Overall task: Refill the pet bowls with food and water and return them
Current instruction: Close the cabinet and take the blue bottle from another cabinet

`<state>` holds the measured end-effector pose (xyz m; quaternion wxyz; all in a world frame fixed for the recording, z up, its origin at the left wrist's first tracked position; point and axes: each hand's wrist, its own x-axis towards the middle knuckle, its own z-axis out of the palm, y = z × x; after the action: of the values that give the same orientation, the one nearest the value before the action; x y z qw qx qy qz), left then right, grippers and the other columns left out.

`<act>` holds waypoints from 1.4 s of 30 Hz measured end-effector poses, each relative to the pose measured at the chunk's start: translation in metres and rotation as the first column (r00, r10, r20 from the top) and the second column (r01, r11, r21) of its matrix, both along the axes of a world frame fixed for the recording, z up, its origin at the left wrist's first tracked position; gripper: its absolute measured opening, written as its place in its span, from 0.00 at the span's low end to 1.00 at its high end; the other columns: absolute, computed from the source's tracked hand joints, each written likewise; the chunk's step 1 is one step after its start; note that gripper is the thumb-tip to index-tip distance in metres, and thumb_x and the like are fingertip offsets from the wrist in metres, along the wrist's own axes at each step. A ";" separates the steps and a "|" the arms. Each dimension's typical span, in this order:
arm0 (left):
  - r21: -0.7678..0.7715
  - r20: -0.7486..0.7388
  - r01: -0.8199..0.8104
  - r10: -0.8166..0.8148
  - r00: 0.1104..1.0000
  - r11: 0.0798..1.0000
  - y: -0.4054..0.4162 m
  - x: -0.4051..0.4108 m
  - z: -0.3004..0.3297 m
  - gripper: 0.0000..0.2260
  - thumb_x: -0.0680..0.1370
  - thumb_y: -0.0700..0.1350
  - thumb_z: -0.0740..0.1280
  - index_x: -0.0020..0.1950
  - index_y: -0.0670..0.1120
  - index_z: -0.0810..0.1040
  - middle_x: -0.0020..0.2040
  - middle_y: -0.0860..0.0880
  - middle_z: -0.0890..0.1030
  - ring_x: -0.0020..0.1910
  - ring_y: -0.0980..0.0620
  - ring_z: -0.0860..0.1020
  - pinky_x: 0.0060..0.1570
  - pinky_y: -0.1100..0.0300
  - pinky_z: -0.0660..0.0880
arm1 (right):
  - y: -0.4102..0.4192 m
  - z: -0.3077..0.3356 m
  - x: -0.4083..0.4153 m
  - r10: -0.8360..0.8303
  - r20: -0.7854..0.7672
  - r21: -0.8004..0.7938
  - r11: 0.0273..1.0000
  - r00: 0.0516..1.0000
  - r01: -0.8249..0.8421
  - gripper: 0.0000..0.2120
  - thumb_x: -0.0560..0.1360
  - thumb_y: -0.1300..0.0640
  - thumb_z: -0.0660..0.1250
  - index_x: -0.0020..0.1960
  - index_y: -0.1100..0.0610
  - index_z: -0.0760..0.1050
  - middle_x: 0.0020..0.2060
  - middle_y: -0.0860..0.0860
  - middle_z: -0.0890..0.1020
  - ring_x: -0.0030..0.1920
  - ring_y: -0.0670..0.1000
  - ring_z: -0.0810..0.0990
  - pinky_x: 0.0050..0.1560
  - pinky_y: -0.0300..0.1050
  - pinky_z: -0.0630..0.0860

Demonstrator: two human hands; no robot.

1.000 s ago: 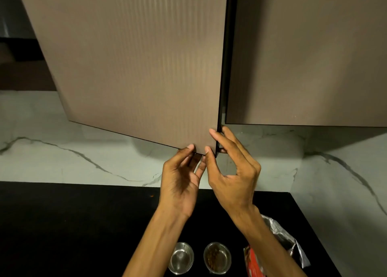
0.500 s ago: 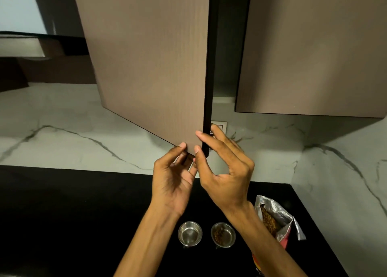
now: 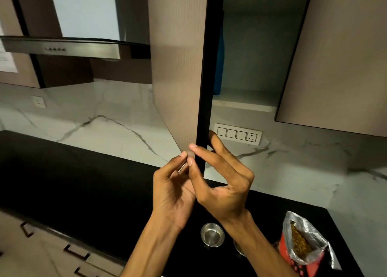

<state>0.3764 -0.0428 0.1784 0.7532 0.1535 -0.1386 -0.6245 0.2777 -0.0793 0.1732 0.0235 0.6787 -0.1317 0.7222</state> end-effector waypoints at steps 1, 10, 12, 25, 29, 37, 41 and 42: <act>-0.002 -0.007 -0.014 0.014 1.000 1.000 0.004 0.003 0.001 0.09 0.71 0.35 0.74 0.50 0.37 0.82 0.45 0.43 0.82 0.46 0.50 0.83 0.59 0.57 0.77 | 0.002 0.001 0.005 0.021 -0.005 -0.001 1.000 1.000 -0.021 0.13 0.74 0.63 0.77 0.58 0.58 0.84 0.62 0.61 0.83 0.58 0.42 0.84 0.56 0.41 0.82; 0.018 0.005 -0.140 0.140 0.990 0.990 0.039 0.020 0.012 0.23 0.82 0.37 0.61 0.29 0.43 0.83 0.23 0.50 0.75 0.24 0.57 0.76 0.50 0.62 0.73 | 0.017 0.003 0.042 0.192 -0.036 0.030 0.981 0.981 -0.191 0.16 0.73 0.62 0.78 0.60 0.59 0.82 0.66 0.61 0.80 0.62 0.50 0.84 0.60 0.43 0.82; 0.008 -0.015 -0.173 0.173 0.985 0.985 0.043 0.026 0.010 0.23 0.83 0.36 0.61 0.29 0.42 0.82 0.24 0.50 0.75 0.24 0.57 0.76 0.55 0.60 0.73 | 0.019 0.003 0.049 0.232 -0.051 0.051 0.972 0.971 -0.229 0.18 0.73 0.60 0.78 0.62 0.59 0.81 0.66 0.61 0.80 0.64 0.50 0.84 0.61 0.43 0.81; -0.063 -0.027 -0.319 0.318 0.948 0.946 0.060 0.076 0.001 0.08 0.74 0.44 0.69 0.44 0.42 0.87 0.43 0.46 0.84 0.42 0.51 0.80 0.52 0.59 0.76 | 0.029 0.004 0.102 0.416 -0.161 0.126 0.908 0.895 -0.400 0.27 0.74 0.58 0.79 0.70 0.60 0.76 0.71 0.55 0.78 0.70 0.49 0.79 0.66 0.47 0.80; 0.003 -0.027 -0.393 0.393 0.919 0.920 0.063 0.089 -0.001 0.13 0.69 0.49 0.71 0.47 0.41 0.86 0.46 0.44 0.84 0.40 0.49 0.82 0.39 0.60 0.78 | 0.032 0.003 0.127 0.445 -0.181 0.170 0.892 0.877 -0.418 0.27 0.75 0.54 0.78 0.71 0.59 0.77 0.73 0.55 0.76 0.70 0.49 0.79 0.63 0.51 0.82; 0.080 -0.021 -0.494 0.497 0.867 0.866 0.070 0.120 0.005 0.16 0.78 0.56 0.67 0.45 0.43 0.82 0.38 0.47 0.83 0.37 0.51 0.84 0.40 0.59 0.82 | 0.039 0.002 0.174 0.439 -0.215 0.197 0.895 0.873 -0.401 0.27 0.75 0.54 0.79 0.71 0.55 0.78 0.74 0.55 0.75 0.70 0.50 0.79 0.65 0.52 0.80; 0.081 -0.027 -0.516 0.520 0.854 0.852 0.071 0.136 0.006 0.27 0.83 0.58 0.61 0.37 0.42 0.87 0.39 0.46 0.85 0.36 0.49 0.87 0.37 0.57 0.84 | 0.041 0.000 0.193 0.448 -0.229 0.222 0.888 0.864 -0.402 0.26 0.75 0.53 0.78 0.72 0.53 0.78 0.75 0.54 0.74 0.72 0.50 0.77 0.65 0.54 0.80; 0.077 -0.023 -0.516 0.519 0.854 0.853 0.072 0.140 0.007 0.29 0.84 0.59 0.60 0.36 0.42 0.88 0.41 0.45 0.86 0.38 0.48 0.87 0.39 0.56 0.84 | 0.041 -0.001 0.198 0.454 -0.233 0.229 0.885 0.860 -0.405 0.26 0.75 0.53 0.78 0.72 0.53 0.78 0.75 0.54 0.74 0.72 0.51 0.77 0.66 0.54 0.80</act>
<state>0.5166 0.0289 0.1858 0.8904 0.1974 -0.0546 -0.4065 0.4759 -0.0380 0.1724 -0.1789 0.7853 -0.0337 0.5917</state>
